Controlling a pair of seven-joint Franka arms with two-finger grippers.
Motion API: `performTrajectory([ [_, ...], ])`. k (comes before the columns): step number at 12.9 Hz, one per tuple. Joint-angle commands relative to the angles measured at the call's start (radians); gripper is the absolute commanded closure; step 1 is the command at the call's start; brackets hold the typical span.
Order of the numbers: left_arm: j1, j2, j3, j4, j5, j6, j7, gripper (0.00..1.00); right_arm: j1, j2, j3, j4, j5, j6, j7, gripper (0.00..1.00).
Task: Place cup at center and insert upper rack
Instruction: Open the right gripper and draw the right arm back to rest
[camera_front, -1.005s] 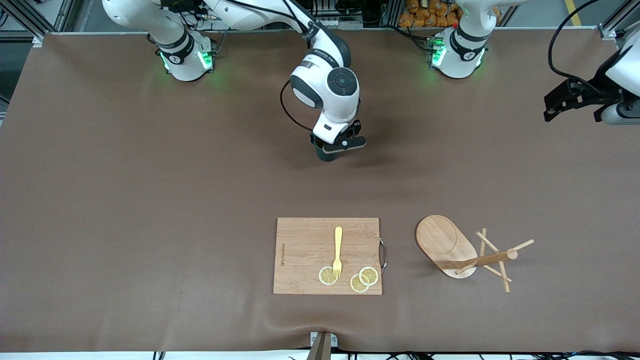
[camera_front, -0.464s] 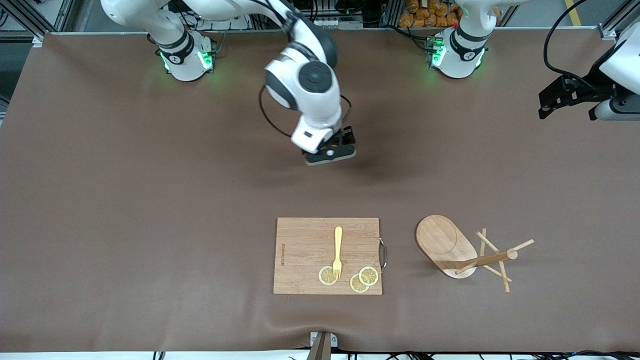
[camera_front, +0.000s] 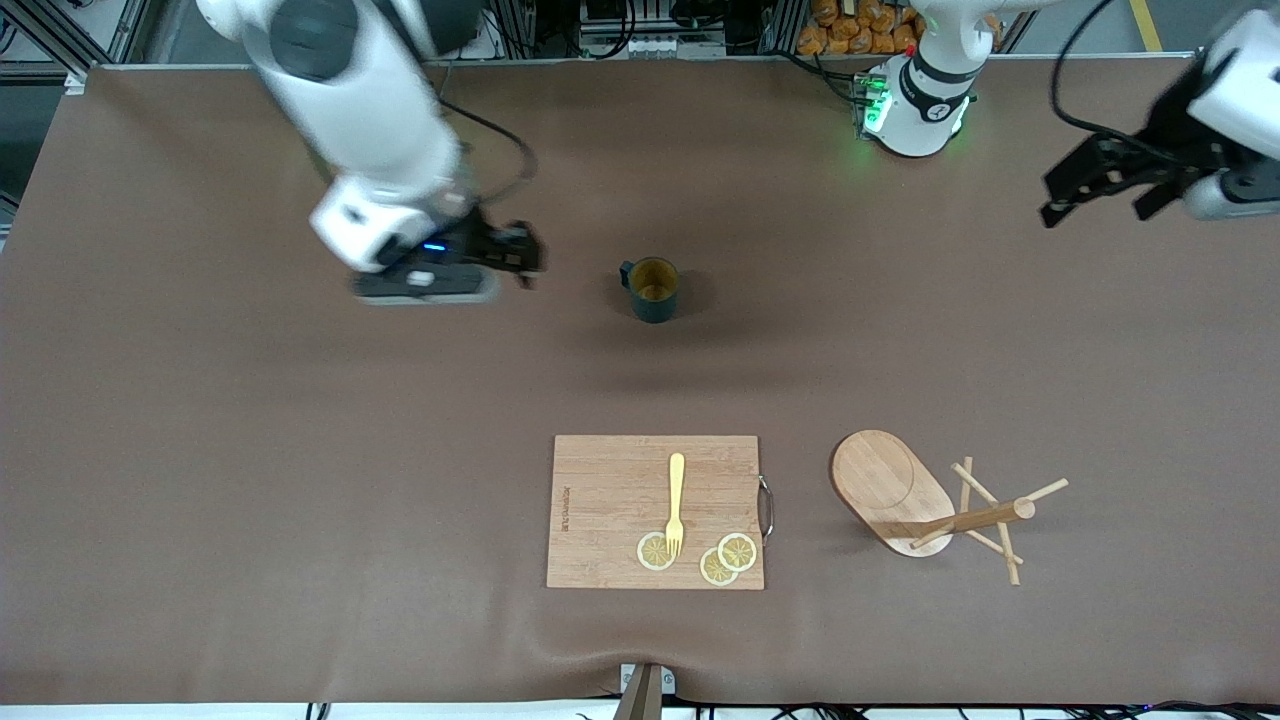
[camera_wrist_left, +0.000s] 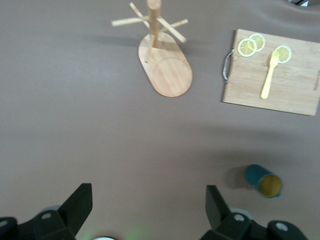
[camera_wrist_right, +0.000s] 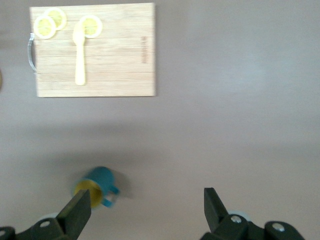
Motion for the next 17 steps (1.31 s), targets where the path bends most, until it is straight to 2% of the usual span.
performTrajectory([
  [1, 0.005, -0.026, -0.098, 0.016, 0.006, -0.020, -0.207, 0.00, -0.168, -0.066, 0.023, 0.017, 0.006, -0.105, -0.195, 0.00],
  [3, 0.003, -0.027, -0.136, 0.021, 0.004, -0.020, -0.324, 0.00, -0.300, -0.094, 0.021, 0.017, 0.006, -0.152, -0.362, 0.00],
  [7, -0.003, -0.015, -0.302, 0.022, 0.053, -0.014, -0.553, 0.00, -0.506, -0.103, 0.013, 0.017, 0.003, -0.165, -0.571, 0.00],
  [10, -0.006, 0.008, -0.403, 0.025, 0.084, 0.023, -0.739, 0.00, -0.522, -0.107, -0.074, 0.009, 0.003, -0.163, -0.676, 0.00],
  [13, -0.038, 0.046, -0.495, 0.029, 0.127, 0.097, -0.922, 0.00, -0.528, -0.106, -0.094, 0.005, -0.002, -0.163, -0.711, 0.00],
  [17, -0.292, 0.179, -0.509, 0.050, 0.352, 0.104, -1.244, 0.00, -0.518, -0.101, -0.092, -0.001, -0.011, -0.154, -0.672, 0.00],
])
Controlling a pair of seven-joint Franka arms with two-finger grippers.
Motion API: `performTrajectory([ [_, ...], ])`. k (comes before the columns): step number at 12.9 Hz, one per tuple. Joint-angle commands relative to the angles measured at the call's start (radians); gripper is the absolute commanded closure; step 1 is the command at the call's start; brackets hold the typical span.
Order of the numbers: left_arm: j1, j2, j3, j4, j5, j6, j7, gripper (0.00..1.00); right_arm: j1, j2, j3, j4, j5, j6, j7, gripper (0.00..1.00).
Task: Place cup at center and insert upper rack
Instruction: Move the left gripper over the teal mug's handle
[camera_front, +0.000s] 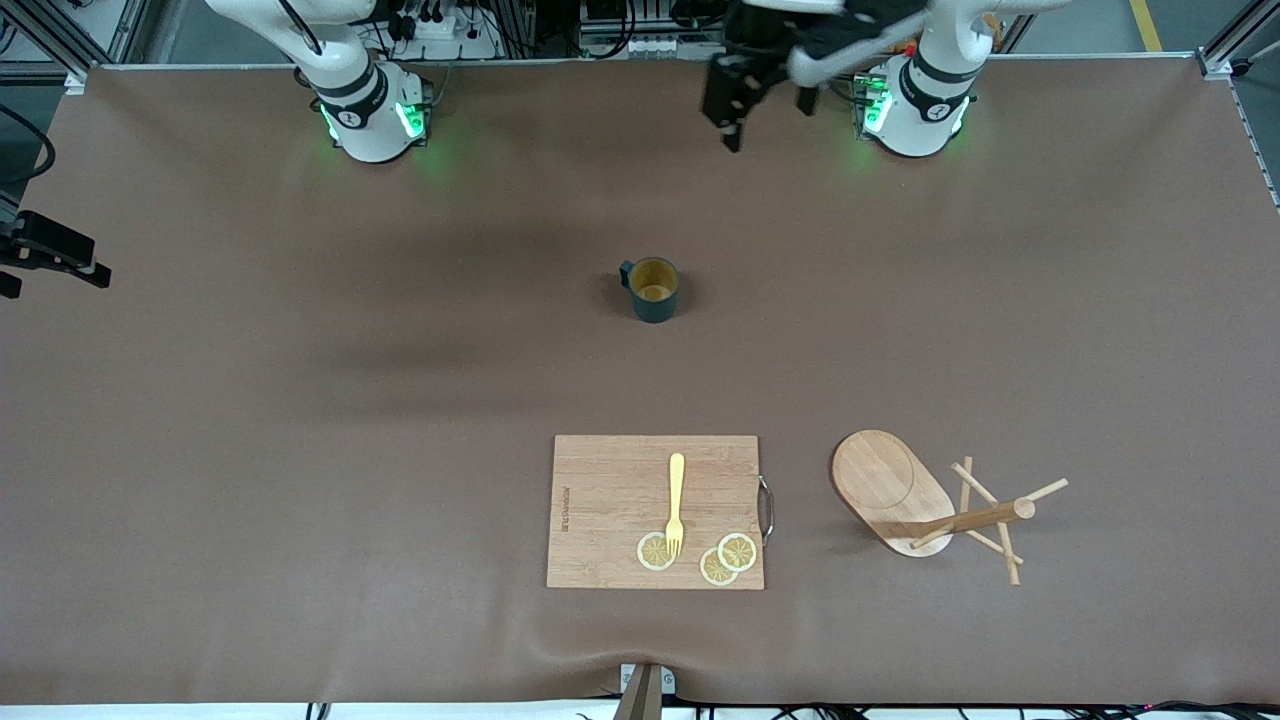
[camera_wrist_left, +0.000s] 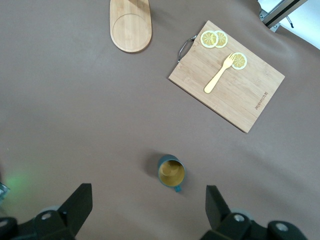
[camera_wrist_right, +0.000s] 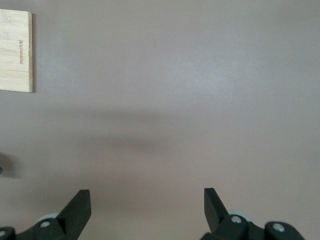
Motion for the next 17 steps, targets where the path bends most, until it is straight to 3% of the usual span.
performTrajectory([
  [1, -0.161, 0.130, -0.002, 0.053, 0.153, 0.005, -0.184, 0.00, 0.002, -0.011, 0.007, -0.014, -0.011, -0.006, 0.070, 0.00],
  [4, -0.328, 0.278, 0.015, 0.102, 0.302, 0.005, -0.375, 0.00, 0.008, -0.014, 0.010, -0.021, -0.011, -0.031, 0.107, 0.00],
  [6, -0.464, 0.355, 0.096, 0.128, 0.377, 0.004, -0.471, 0.00, 0.010, -0.014, 0.010, -0.023, -0.011, -0.040, 0.107, 0.00],
  [10, -0.848, 0.431, 0.468, 0.174, 0.365, 0.004, -0.520, 0.00, 0.007, -0.011, 0.010, -0.024, -0.013, -0.064, 0.107, 0.00],
  [11, -0.892, 0.448, 0.515, 0.176, 0.360, 0.004, -0.523, 0.00, 0.007, -0.009, 0.010, -0.024, -0.013, -0.064, 0.107, 0.00],
  [15, -0.946, 0.572, 0.541, 0.229, 0.371, 0.016, -0.635, 0.00, 0.010, -0.009, 0.011, -0.023, -0.046, -0.064, 0.101, 0.00],
  [17, -1.018, 0.615, 0.619, 0.232, 0.374, 0.059, -0.713, 0.00, 0.010, -0.007, 0.011, -0.023, -0.046, -0.064, 0.100, 0.00],
])
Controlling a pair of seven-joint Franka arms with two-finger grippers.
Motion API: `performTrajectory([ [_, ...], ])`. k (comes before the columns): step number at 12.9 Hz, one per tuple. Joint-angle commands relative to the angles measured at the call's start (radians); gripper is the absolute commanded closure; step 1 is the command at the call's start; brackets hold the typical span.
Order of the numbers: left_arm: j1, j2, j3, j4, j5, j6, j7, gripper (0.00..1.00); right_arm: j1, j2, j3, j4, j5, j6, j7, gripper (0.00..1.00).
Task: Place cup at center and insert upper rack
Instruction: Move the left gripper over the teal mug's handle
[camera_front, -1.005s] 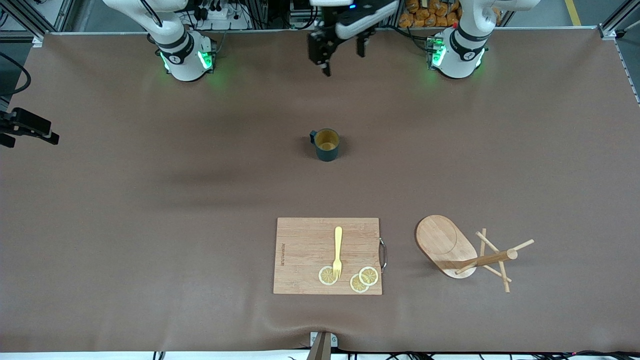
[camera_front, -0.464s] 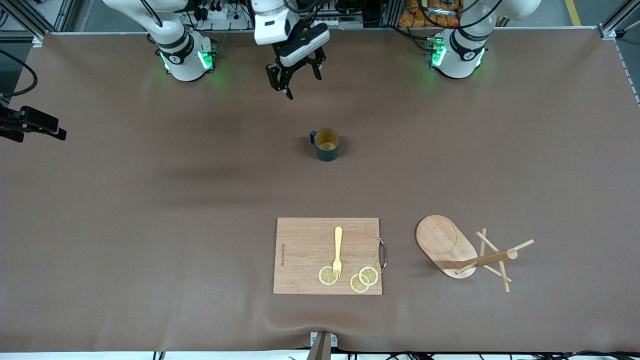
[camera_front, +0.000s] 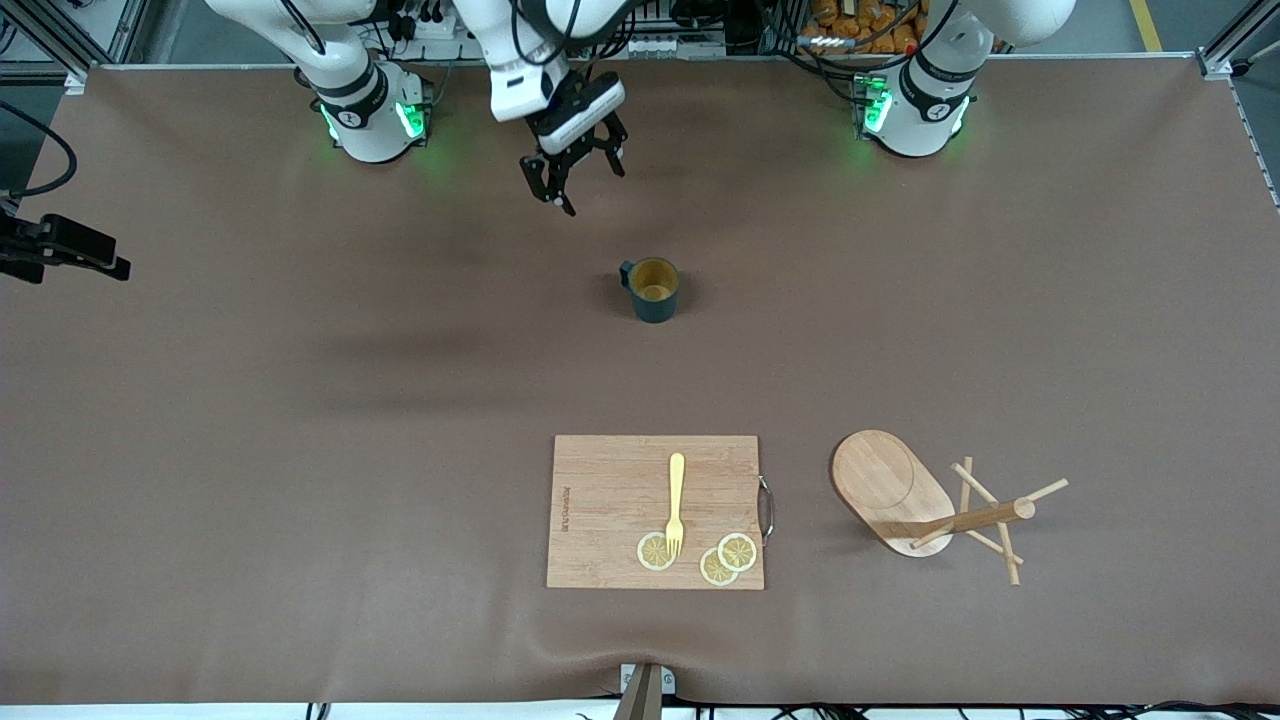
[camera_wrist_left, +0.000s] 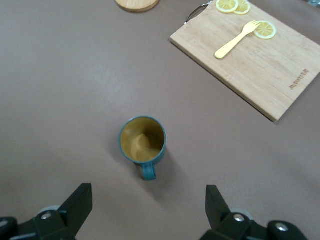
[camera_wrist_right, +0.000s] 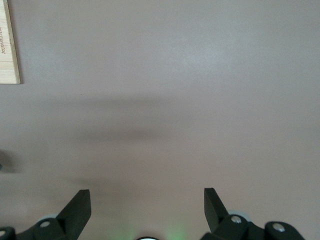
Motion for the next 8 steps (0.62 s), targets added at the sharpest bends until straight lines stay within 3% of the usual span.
performTrajectory([
  [1, -0.109, 0.061, 0.111, 0.053, 0.022, 0.041, -0.092, 0.00, 0.005, -0.007, 0.003, -0.004, -0.017, -0.008, 0.012, 0.00],
  [2, -0.138, 0.072, 0.137, 0.053, 0.022, 0.044, -0.114, 0.00, 0.004, -0.005, 0.003, -0.003, -0.017, -0.020, 0.011, 0.00],
  [8, -0.170, 0.153, 0.145, 0.051, 0.022, 0.044, -0.321, 0.00, 0.008, -0.004, 0.004, 0.005, -0.010, -0.040, 0.011, 0.00],
])
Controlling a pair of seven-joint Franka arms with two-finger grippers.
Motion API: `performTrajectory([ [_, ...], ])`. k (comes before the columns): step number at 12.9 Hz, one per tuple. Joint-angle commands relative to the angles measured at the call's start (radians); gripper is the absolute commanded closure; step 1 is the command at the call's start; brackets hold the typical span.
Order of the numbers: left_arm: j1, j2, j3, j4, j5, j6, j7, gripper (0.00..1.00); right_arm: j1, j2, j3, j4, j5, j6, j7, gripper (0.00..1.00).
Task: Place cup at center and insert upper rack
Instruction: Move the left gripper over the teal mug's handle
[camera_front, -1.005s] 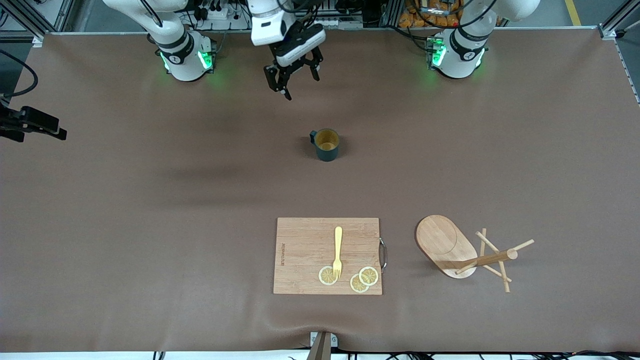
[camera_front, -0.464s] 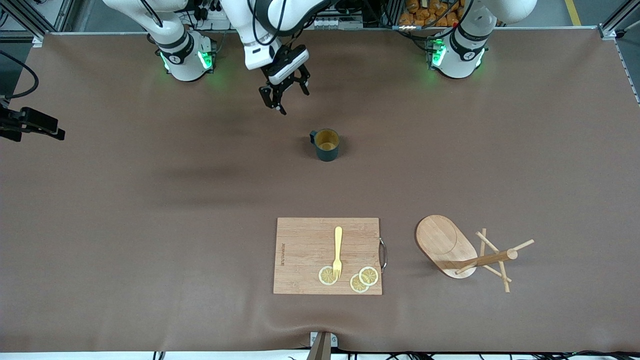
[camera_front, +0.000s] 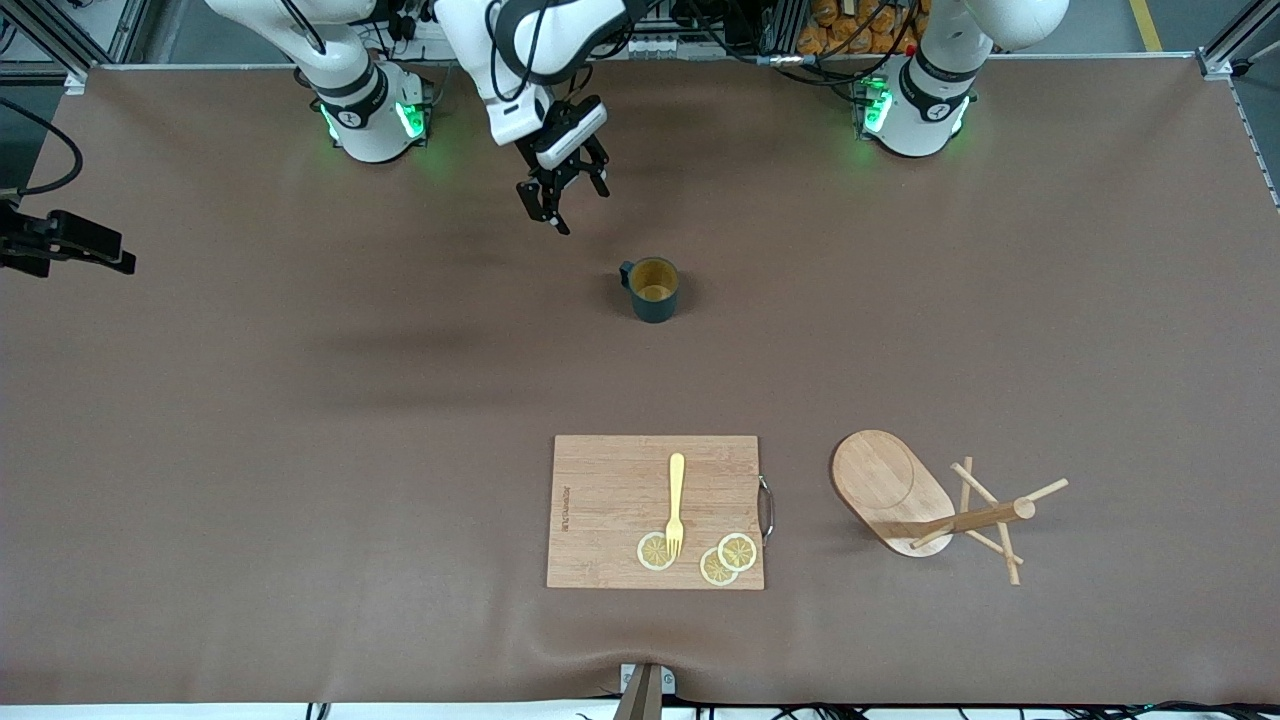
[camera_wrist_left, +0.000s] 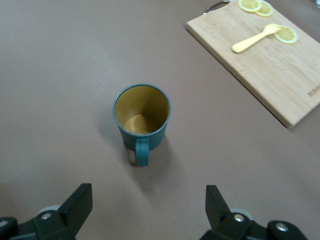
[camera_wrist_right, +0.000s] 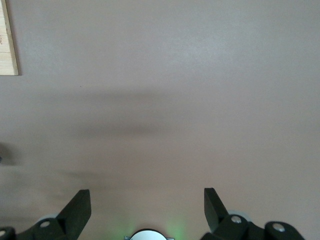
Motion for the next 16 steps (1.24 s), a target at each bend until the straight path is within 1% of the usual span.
performTrajectory([
  [1, -0.018, 0.051, 0.014, 0.032, 0.021, -0.006, -0.099, 0.00, 0.015, -0.004, 0.000, 0.007, -0.004, -0.007, 0.011, 0.00],
  [4, -0.022, 0.097, 0.020, 0.032, 0.021, -0.005, -0.189, 0.00, 0.047, -0.004, -0.002, 0.027, -0.010, -0.007, 0.009, 0.00],
  [6, -0.029, 0.123, 0.023, 0.032, 0.023, -0.005, -0.251, 0.00, 0.055, 0.002, -0.002, 0.059, -0.004, -0.005, 0.009, 0.00],
  [7, -0.038, 0.132, 0.045, 0.032, 0.023, -0.005, -0.271, 0.00, 0.058, 0.003, -0.002, 0.062, -0.002, -0.007, 0.009, 0.00],
  [9, -0.081, 0.149, 0.102, 0.034, 0.023, -0.003, -0.272, 0.00, 0.056, 0.004, -0.002, 0.059, 0.001, 0.001, 0.011, 0.00],
  [13, -0.113, 0.186, 0.128, 0.032, 0.024, -0.003, -0.266, 0.00, 0.060, 0.004, 0.000, 0.059, 0.001, -0.005, 0.016, 0.00],
  [16, -0.119, 0.204, 0.136, 0.034, 0.073, 0.006, -0.258, 0.00, 0.060, 0.005, 0.000, 0.056, 0.001, -0.010, 0.017, 0.00],
])
